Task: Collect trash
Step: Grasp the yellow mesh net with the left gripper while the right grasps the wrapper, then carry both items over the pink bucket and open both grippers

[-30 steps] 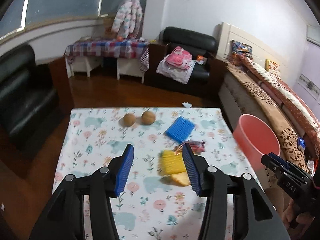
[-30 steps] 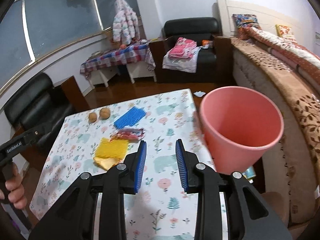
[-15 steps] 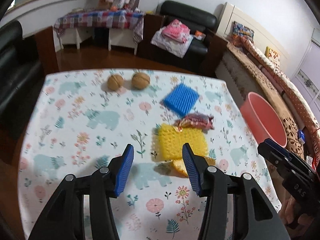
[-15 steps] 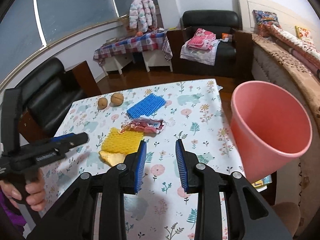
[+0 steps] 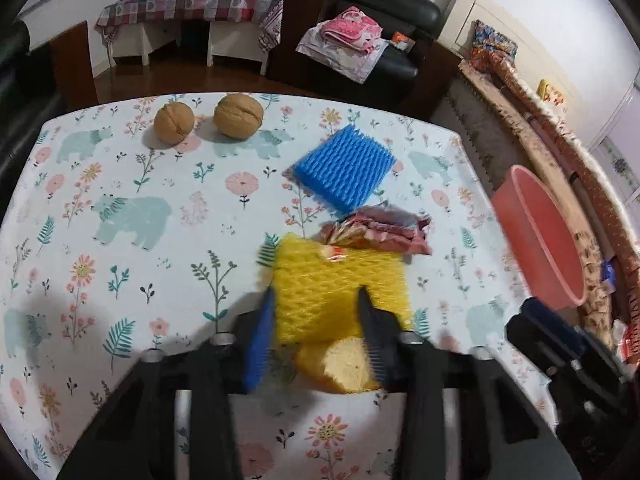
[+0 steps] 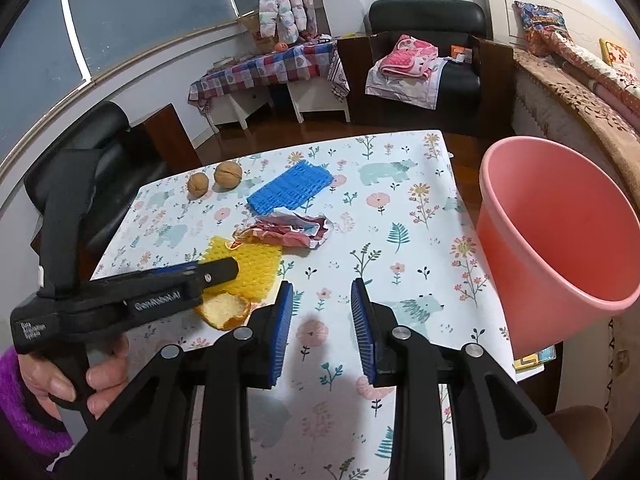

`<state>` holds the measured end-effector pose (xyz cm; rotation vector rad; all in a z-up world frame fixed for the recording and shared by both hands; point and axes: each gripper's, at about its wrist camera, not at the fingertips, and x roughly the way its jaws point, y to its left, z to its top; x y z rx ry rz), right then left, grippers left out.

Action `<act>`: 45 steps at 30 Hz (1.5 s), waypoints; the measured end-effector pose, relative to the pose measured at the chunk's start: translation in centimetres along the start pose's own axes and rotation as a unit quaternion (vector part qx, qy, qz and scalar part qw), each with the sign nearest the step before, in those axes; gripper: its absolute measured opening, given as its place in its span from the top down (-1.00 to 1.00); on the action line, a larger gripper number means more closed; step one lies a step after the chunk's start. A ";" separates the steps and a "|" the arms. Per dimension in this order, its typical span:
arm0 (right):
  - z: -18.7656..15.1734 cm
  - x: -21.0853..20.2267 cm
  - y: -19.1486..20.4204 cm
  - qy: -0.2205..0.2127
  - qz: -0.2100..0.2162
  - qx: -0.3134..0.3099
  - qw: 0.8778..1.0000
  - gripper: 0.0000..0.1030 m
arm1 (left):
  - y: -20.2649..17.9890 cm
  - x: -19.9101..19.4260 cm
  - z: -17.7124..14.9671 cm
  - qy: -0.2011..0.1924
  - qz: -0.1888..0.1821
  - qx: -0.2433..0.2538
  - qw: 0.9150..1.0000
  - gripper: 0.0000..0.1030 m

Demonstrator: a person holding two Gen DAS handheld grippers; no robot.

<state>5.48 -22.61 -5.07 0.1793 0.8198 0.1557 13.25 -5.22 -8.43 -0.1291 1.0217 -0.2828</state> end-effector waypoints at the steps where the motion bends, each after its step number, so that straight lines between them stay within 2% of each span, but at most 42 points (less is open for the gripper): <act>1: 0.1 0.1 -0.1 0.001 0.003 0.001 1.000 0.41 | -0.2 0.1 0.0 0.000 0.000 0.009 1.000 0.73; 2: 0.3 0.2 -0.1 0.001 0.007 0.002 1.000 0.41 | -0.1 0.0 0.0 -0.001 -0.001 0.011 1.000 0.85; 5: 1.0 0.7 0.1 0.002 0.028 -0.009 1.000 0.41 | 0.9 -1.0 0.4 -0.005 -0.010 -0.001 1.000 0.86; 8: 1.8 1.3 0.8 0.006 0.038 -0.038 0.999 0.40 | 2.3 -2.2 0.8 -0.017 -0.003 -0.008 1.000 0.87; 10: 2.4 2.0 1.6 0.011 0.044 -0.066 0.997 0.30 | 3.4 -3.0 1.1 -0.023 0.004 -0.014 1.000 0.87; 11: 2.8 2.5 2.0 0.013 0.045 -0.081 0.996 0.16 | 4.1 -3.5 1.3 -0.028 0.008 -0.018 0.999 0.87; 17: 4.1 5.4 4.1 0.046 0.056 -0.163 0.984 0.03 | 7.0 -5.2 1.7 -0.043 0.019 -0.045 0.998 0.87; 25: 4.9 8.2 5.1 0.066 0.039 -0.241 0.968 0.03 | 7.1 -4.9 1.7 -0.035 0.016 -0.048 0.998 0.87; 29: 4.8 9.5 5.2 0.093 0.057 -0.259 0.960 0.03 | 6.9 -4.7 1.8 -0.032 0.016 -0.046 0.998 0.87; 32: 4.5 10.0 5.8 0.098 0.060 -0.275 0.955 0.03 | 6.6 -4.6 2.0 -0.033 0.019 -0.045 0.998 0.87; 33: 4.4 10.1 6.0 0.097 0.054 -0.280 0.954 0.11 | 6.4 -4.6 2.1 -0.034 0.023 -0.044 0.998 0.87; 36: 4.3 10.3 6.5 0.086 0.043 -0.288 0.953 0.56 | 6.0 -5.0 2.2 -0.042 0.032 -0.041 0.998 0.87; 38: 4.4 10.0 6.4 0.077 0.043 -0.275 0.957 0.67 | 5.7 -5.3 2.3 -0.048 0.037 -0.038 0.997 0.87; 45: 4.6 6.5 5.4 0.051 0.072 -0.186 0.979 0.71 | 4.8 -6.2 2.5 -0.061 0.047 -0.034 0.996 0.87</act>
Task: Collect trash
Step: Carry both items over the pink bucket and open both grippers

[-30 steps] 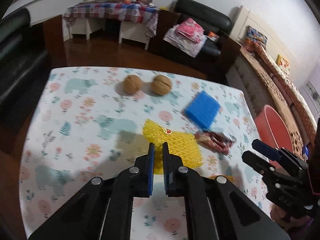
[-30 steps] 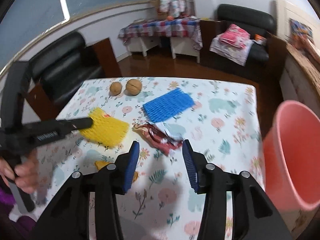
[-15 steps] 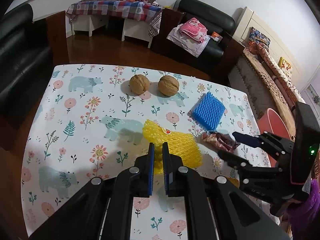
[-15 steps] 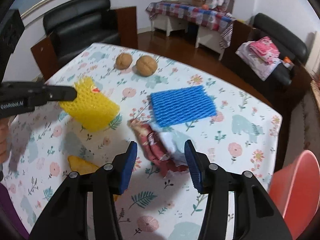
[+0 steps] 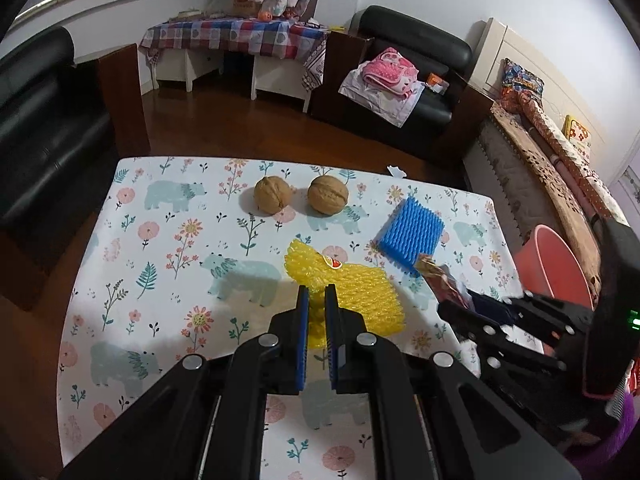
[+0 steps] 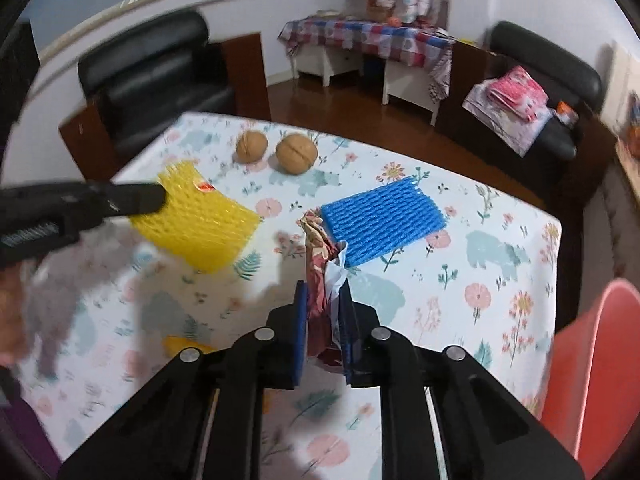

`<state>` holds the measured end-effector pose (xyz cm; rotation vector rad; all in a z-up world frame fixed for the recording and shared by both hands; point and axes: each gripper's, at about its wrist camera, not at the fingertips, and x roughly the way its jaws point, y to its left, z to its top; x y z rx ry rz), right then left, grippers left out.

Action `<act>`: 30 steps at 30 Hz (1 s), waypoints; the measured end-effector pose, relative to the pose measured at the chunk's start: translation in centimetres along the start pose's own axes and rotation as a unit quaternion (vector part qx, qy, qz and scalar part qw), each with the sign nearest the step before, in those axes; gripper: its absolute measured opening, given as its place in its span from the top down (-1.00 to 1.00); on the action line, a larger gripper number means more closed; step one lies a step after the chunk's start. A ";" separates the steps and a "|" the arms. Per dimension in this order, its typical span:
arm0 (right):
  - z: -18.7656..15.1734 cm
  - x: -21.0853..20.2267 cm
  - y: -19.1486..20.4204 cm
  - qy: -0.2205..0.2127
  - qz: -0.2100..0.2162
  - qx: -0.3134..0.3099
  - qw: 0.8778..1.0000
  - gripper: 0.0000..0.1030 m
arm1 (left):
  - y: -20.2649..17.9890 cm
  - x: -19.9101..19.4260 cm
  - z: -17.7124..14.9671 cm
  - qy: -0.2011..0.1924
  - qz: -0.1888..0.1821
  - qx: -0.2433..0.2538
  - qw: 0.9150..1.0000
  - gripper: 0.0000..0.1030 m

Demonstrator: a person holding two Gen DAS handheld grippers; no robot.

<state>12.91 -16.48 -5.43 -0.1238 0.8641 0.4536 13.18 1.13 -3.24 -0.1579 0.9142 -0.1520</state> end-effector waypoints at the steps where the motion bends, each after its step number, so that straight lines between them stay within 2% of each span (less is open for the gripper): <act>1: -0.1 -0.6 0.0 -0.005 0.002 0.007 1.000 0.71 | -0.3 -0.1 0.0 -0.002 0.001 0.002 1.000 0.87; 7: -1.0 -3.8 -0.7 -0.031 0.007 0.063 0.998 0.71 | -2.4 -1.2 0.4 -0.019 0.002 0.019 1.000 0.87; 15: -2.3 -7.4 -3.2 -0.063 -0.038 0.116 0.991 0.71 | -6.7 -3.1 1.0 -0.047 -0.012 0.055 0.997 0.87; 20: -3.9 -10.0 -6.4 -0.082 -0.077 0.165 0.980 0.71 | -10.4 -3.7 1.3 -0.057 -0.043 0.082 0.994 0.87; 25: -5.7 -12.8 -10.8 -0.102 -0.118 0.223 0.962 0.71 | -15.0 -4.3 1.8 -0.070 -0.091 0.115 0.987 0.87; 30: -7.7 -14.6 -14.8 -0.112 -0.148 0.273 0.944 0.71 | -19.6 -3.6 1.9 -0.061 -0.141 0.141 0.978 0.87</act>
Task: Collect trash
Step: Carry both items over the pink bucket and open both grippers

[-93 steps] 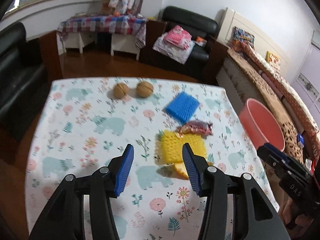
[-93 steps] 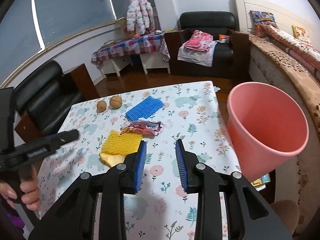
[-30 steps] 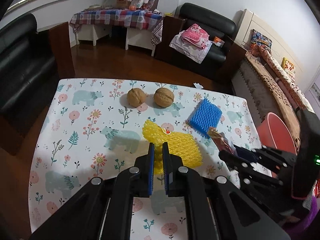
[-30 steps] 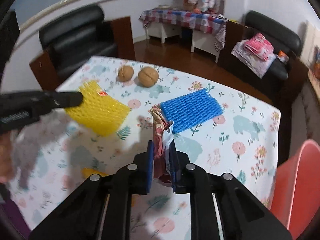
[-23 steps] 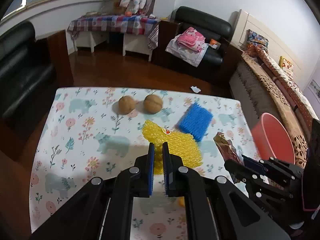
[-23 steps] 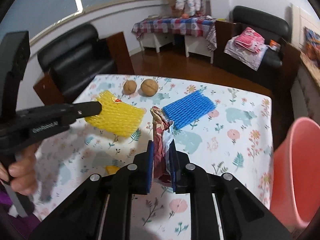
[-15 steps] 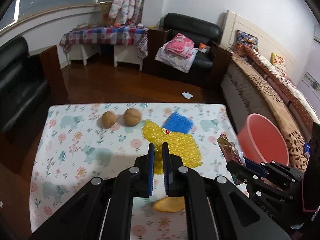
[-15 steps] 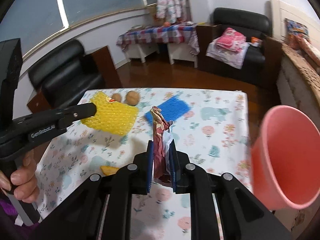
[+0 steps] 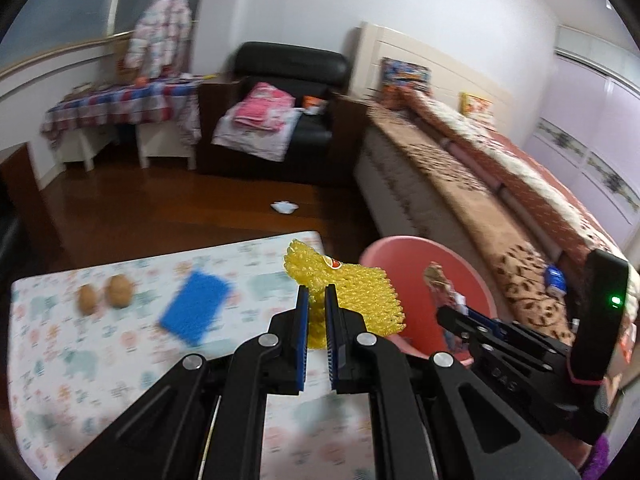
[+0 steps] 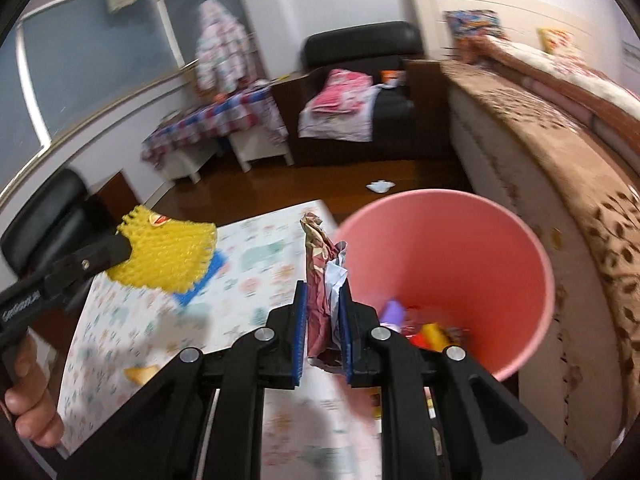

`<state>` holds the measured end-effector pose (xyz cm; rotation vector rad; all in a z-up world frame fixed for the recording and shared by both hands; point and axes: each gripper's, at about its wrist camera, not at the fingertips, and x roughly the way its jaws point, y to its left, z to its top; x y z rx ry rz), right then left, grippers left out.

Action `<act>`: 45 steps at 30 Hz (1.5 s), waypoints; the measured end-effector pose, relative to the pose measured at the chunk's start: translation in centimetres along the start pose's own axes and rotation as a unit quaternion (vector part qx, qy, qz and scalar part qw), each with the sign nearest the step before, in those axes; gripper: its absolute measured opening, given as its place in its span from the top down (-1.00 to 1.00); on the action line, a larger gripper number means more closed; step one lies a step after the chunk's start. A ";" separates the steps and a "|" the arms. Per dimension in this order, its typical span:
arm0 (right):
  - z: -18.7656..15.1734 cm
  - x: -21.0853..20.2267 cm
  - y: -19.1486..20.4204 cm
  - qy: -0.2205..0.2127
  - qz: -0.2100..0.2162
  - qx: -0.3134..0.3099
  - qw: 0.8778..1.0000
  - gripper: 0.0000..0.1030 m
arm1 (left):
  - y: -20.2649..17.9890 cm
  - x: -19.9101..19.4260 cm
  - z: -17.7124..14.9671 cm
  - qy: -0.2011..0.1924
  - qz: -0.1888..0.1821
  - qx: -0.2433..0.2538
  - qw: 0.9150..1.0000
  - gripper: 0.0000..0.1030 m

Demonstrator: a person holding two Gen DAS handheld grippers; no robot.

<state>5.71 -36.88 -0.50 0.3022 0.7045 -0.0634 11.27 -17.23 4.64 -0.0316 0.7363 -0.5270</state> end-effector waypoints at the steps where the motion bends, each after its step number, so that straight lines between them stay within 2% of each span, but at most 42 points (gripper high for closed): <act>1: 0.1 0.0 -0.9 -0.001 -0.007 0.008 1.000 0.71 | -0.9 0.6 0.2 0.002 -0.011 0.005 1.000 0.87; 4: 0.1 0.2 -3.0 -0.001 -0.020 0.025 0.999 0.71 | -3.7 2.4 0.4 0.013 -0.032 0.026 0.999 0.87; 9: -0.3 1.3 -5.7 0.013 -0.038 0.044 0.998 0.71 | -7.3 6.8 0.0 0.046 -0.044 0.058 0.996 0.86; 15: -0.9 2.8 -6.9 0.028 -0.051 0.048 0.997 0.71 | -9.0 11.0 -1.5 0.081 -0.042 0.073 0.993 0.86; 20: -1.2 3.7 -7.5 0.040 -0.065 0.055 0.996 0.66 | -9.3 12.6 -2.5 0.097 -0.043 0.078 0.991 0.82; 22: -1.4 3.9 -7.7 0.041 -0.069 0.060 0.995 0.52 | -9.2 12.9 -2.7 0.097 -0.041 0.076 0.992 0.78; 23: -1.4 4.0 -7.7 0.042 -0.070 0.061 0.995 0.39 | -9.0 12.9 -2.7 0.098 -0.041 0.074 0.992 0.68; 26: -1.5 4.0 -7.7 0.042 -0.072 0.061 0.995 0.30 | -8.7 12.9 -2.6 0.100 -0.043 0.066 0.992 0.38; 31: -1.4 3.7 -7.6 0.037 -0.073 0.056 0.995 0.28 | -8.3 12.2 -2.3 0.093 -0.046 0.062 0.993 0.33; 33: -1.3 3.5 -7.5 0.033 -0.075 0.054 0.995 0.28 | -8.4 12.0 -2.2 0.090 -0.048 0.063 0.993 0.25; 45: -1.2 1.5 -6.0 0.014 -0.075 0.047 0.996 0.28 | -7.6 9.0 -1.5 0.065 -0.042 0.056 0.995 0.25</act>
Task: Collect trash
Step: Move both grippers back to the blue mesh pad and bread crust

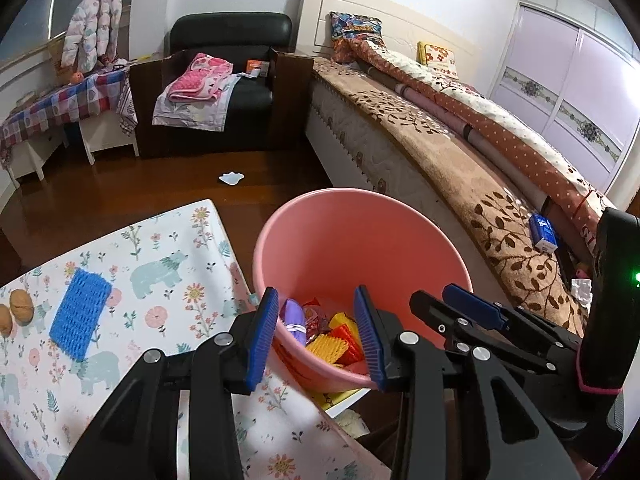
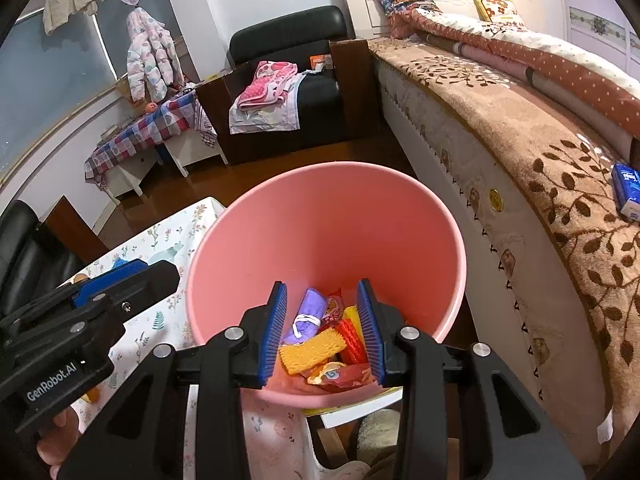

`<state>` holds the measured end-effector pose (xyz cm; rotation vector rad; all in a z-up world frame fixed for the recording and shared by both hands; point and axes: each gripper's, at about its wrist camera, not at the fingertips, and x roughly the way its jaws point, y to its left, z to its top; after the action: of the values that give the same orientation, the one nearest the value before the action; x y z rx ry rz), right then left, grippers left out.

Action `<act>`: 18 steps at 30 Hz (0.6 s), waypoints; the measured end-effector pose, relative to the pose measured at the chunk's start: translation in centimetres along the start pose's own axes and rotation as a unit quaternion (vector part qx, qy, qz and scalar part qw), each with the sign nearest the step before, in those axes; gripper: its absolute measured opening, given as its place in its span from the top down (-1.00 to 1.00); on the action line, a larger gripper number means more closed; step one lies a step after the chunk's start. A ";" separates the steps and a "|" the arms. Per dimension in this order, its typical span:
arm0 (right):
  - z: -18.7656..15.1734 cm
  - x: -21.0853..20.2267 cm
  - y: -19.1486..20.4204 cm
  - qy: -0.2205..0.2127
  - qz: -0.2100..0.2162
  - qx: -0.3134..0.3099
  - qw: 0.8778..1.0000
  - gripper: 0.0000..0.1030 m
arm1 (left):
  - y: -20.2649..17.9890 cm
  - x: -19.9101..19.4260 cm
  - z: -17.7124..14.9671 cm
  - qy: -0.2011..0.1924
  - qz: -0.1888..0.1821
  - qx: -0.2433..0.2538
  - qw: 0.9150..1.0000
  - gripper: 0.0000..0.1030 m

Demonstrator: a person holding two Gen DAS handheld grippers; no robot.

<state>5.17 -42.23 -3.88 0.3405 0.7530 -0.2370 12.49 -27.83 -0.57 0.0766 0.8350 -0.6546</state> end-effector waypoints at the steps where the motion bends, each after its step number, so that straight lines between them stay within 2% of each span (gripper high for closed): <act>1: -0.1 -0.2 0.2 -0.001 0.000 -0.002 1.000 0.28 | 0.2 -0.3 -0.1 -0.001 0.003 -0.001 1.000 0.25; 8: -1.1 -1.6 3.0 0.000 0.033 -0.027 0.999 0.28 | 2.8 -3.5 -1.1 -0.014 0.027 -0.008 1.000 0.25; 13: -2.3 -2.5 6.3 0.004 0.091 -0.065 0.994 0.28 | 6.8 -6.7 -1.7 -0.026 0.052 -0.021 0.998 0.25; 18: -3.8 -2.7 10.4 0.018 0.156 -0.120 0.980 0.28 | 11.9 -9.6 -2.5 -0.030 0.086 -0.037 0.995 0.25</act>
<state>4.30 -31.02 -2.28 0.2298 0.7430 0.1552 12.87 -12.67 2.32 0.0602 0.7839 -0.4620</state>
